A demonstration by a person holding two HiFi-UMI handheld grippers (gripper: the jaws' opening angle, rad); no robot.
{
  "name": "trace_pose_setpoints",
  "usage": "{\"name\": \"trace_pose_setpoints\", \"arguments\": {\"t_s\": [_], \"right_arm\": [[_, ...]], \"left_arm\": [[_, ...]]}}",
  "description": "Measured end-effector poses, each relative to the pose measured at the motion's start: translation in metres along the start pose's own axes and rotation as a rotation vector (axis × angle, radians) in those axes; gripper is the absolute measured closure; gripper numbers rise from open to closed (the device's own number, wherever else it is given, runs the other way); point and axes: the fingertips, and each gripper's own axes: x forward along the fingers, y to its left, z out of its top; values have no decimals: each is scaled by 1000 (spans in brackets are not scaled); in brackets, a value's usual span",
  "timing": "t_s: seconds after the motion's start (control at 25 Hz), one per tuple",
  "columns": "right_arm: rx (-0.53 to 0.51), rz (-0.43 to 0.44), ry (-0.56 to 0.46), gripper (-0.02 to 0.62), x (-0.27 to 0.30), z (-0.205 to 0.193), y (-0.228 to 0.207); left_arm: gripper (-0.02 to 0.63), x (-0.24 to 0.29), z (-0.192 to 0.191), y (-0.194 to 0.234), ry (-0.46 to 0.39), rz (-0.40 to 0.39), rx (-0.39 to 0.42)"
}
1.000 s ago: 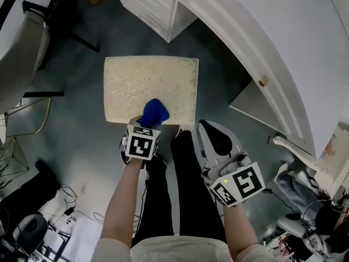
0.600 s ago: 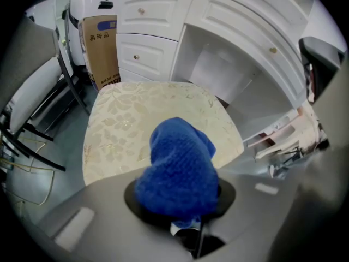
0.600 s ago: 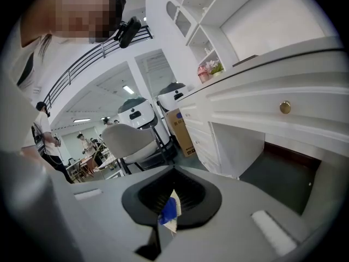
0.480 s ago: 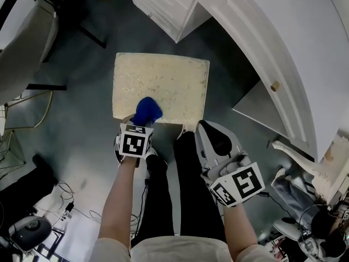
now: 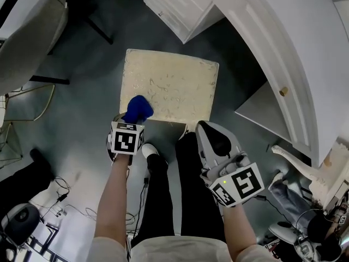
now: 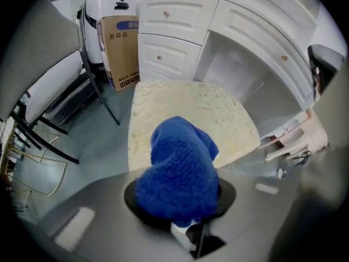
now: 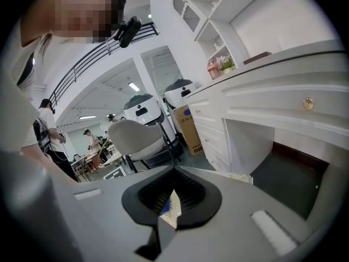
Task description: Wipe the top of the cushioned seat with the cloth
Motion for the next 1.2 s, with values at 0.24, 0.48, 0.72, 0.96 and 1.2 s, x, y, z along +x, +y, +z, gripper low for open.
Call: {"name": "trace_pose_setpoints", "arguments": {"t_s": [0.24,0.48,0.72,0.96,1.2], "right_arm": [[-8,10,6,597,6,-1,9],[-13,19,16,597,12,-2,16],[-20,26,24,597,17,-3,19],[-33,38,23,597,18,-1,28],[-52,46,18,597,16,7,39]], "left_arm": [[534,-6,-11,28,16,44,-12],[534,-8,-25,57,51,97,-20],[534,-8,-27,67,67,111,17],[535,-13,-30,63,45,94,33],[535,-25,-32,55,14,75,51]]}}
